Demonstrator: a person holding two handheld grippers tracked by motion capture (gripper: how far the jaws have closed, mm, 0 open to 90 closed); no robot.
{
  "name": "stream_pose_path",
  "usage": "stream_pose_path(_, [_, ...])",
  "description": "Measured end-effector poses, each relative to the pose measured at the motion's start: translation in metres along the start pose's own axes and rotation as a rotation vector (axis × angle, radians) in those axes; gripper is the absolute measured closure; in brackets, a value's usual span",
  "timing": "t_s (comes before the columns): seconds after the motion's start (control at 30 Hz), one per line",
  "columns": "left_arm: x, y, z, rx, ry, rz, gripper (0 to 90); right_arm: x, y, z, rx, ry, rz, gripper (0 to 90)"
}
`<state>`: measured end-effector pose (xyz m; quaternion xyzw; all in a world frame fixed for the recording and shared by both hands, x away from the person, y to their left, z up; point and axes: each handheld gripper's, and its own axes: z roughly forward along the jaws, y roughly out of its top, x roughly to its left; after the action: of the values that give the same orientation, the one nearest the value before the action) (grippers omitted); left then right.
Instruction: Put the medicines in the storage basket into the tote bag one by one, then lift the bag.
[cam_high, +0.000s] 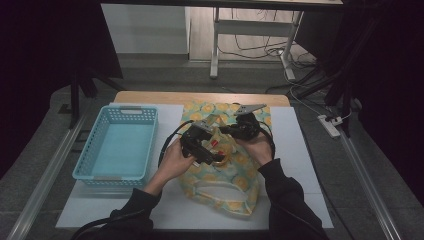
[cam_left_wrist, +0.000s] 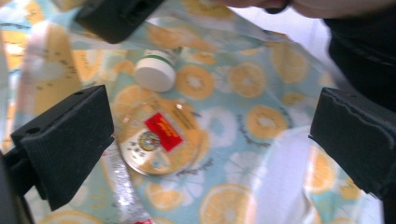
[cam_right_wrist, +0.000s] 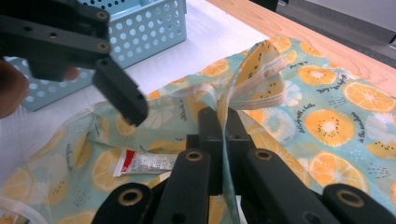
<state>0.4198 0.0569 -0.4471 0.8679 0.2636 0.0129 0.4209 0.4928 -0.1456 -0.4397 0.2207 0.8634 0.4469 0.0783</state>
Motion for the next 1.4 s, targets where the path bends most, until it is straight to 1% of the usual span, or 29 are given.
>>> stream_pose_path(0.13, [-0.004, -0.005, -0.003, -0.002, -0.017, -0.009, 0.0, 0.001, 0.000, 0.000, 0.003, 0.002, 0.001, 90.0])
stream_pose_path(0.3, [-0.010, -0.011, -0.006, 0.001, -0.022, 0.003, 0.0, 0.002, 0.001, 0.001, 0.001, 0.005, -0.004, 90.0])
stream_pose_path(0.4, [-0.015, -0.015, -0.008, 0.008, -0.004, 0.013, 0.8, 0.003, 0.001, 0.001, 0.002, 0.005, -0.004, 90.0])
stream_pose_path(0.53, [-0.022, -0.021, -0.010, 0.002, 0.040, 0.045, 1.0, 0.003, 0.001, 0.000, 0.002, 0.004, -0.004, 90.0])
stream_pose_path(0.6, [-0.025, -0.024, -0.011, -0.002, 0.055, 0.050, 0.7, 0.003, 0.001, 0.000, 0.001, 0.005, -0.004, 90.0])
stream_pose_path(0.67, [-0.028, -0.027, -0.011, -0.002, 0.054, 0.046, 0.6, 0.003, 0.001, 0.000, 0.000, 0.006, -0.006, 90.0])
stream_pose_path(0.8, [-0.031, -0.031, -0.011, 0.030, 0.064, 0.046, 0.7, 0.004, 0.001, 0.000, 0.001, 0.006, -0.006, 90.0])
stream_pose_path(0.87, [-0.032, -0.034, -0.011, 0.039, 0.059, 0.032, 1.5, 0.004, 0.001, 0.000, 0.001, 0.007, -0.007, 90.0])
stream_pose_path(0.97, [-0.032, -0.037, -0.010, 0.054, 0.062, 0.025, 2.0, 0.004, 0.001, 0.000, 0.001, 0.009, -0.008, 90.0])
stream_pose_path(1.03, [-0.032, -0.039, -0.009, 0.054, 0.058, 0.015, 2.0, 0.004, 0.001, 0.001, 0.001, 0.012, -0.010, 90.0])
stream_pose_path(1.1, [-0.031, -0.041, -0.009, 0.048, 0.042, 0.007, 2.1, 0.004, 0.001, 0.000, 0.003, 0.013, -0.010, 90.0])
stream_pose_path(1.17, [-0.031, -0.043, -0.009, 0.042, 0.038, 0.002, 1.8, 0.005, 0.001, 0.000, 0.002, 0.014, -0.008, 90.0])
stream_pose_path(1.23, [-0.031, -0.046, -0.009, 0.044, 0.029, 0.007, 1.1, 0.005, 0.001, 0.000, 0.003, 0.015, -0.008, 90.0])
stream_pose_path(1.37, [-0.032, -0.051, -0.006, 0.056, 0.038, 0.023, 0.0, 0.006, 0.001, 0.000, 0.005, 0.017, -0.009, 90.0])
stream_pose_path(1.4, [-0.032, -0.052, -0.004, 0.059, 0.039, 0.022, 0.0, 0.007, 0.001, 0.000, 0.006, 0.018, -0.009, 90.0])
